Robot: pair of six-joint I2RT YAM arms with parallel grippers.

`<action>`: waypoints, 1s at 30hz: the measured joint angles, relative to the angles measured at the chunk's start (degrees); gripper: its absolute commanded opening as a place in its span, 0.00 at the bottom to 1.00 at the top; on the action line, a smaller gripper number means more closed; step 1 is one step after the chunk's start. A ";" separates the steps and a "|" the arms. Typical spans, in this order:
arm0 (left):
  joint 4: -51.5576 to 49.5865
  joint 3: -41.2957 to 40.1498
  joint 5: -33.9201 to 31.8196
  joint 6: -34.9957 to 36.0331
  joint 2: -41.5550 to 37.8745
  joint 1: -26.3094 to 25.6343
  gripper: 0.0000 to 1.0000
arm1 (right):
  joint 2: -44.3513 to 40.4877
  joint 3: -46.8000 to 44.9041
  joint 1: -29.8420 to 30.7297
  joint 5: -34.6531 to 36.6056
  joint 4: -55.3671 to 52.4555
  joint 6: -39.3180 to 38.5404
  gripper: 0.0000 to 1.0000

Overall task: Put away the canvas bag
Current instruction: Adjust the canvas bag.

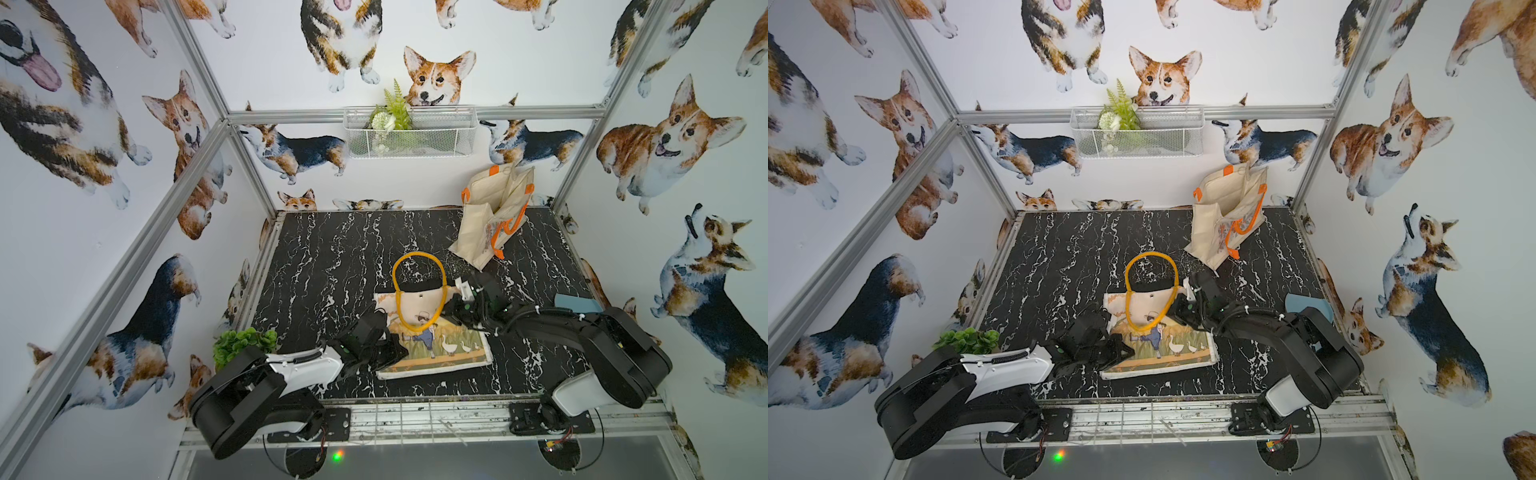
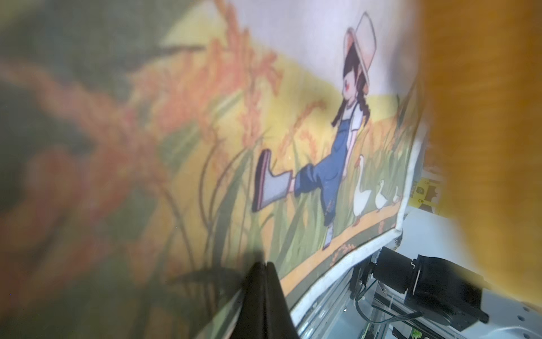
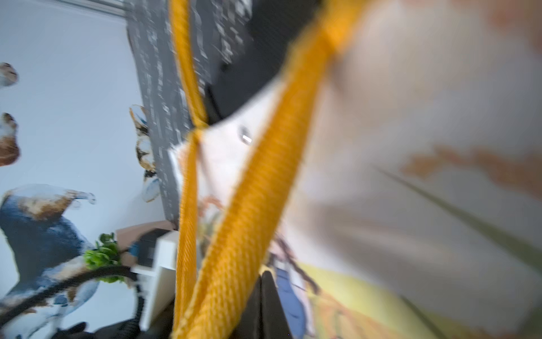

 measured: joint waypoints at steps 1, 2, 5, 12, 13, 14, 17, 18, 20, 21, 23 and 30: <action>-0.24 0.02 0.00 0.00 -0.17 0.00 0.00 | 0.31 5.66 -1.18 0.02 -2.78 -1.36 0.00; -0.68 0.02 -0.04 0.11 -0.46 0.00 0.00 | 0.92 11.10 -2.25 -0.42 -5.60 -2.19 0.00; -2.36 0.24 -0.26 0.26 -1.46 0.00 0.00 | 3.65 24.52 -5.20 -1.44 -10.62 -5.70 0.00; -11.13 3.82 -1.84 2.16 -8.50 0.37 0.41 | 1.07 19.85 -7.13 -2.21 -27.32 -10.54 0.33; -12.92 4.59 -2.16 2.40 -10.27 0.81 0.42 | -0.63 17.33 -7.65 -2.03 -29.35 -11.89 0.38; -14.29 5.05 -2.86 2.60 -11.43 1.22 0.44 | -2.34 15.45 -8.17 -1.29 -31.91 -12.94 0.41; -21.75 7.26 -5.07 4.81 -15.26 3.10 0.50 | -7.10 11.52 -8.28 1.49 -37.70 -16.55 0.49; -23.93 8.02 -5.95 5.55 -16.02 3.58 0.51 | -9.35 10.03 -8.26 2.32 -39.82 -17.92 0.52; -27.69 9.03 -7.17 6.93 -16.87 4.52 0.53 | -12.28 7.93 -8.44 4.98 -42.86 -20.02 0.54; -29.33 9.18 -7.65 7.93 -16.90 5.03 0.53 | -13.40 6.88 -8.61 5.88 -44.28 -21.00 0.54; -32.00 9.20 -8.07 8.59 -16.44 5.73 0.55 | -14.25 5.16 -8.72 7.19 -46.23 -22.40 0.54; -33.59 7.13 -8.17 10.51 -14.93 6.10 0.55 | -12.07 -1.18 -8.96 8.83 -48.15 -25.03 0.55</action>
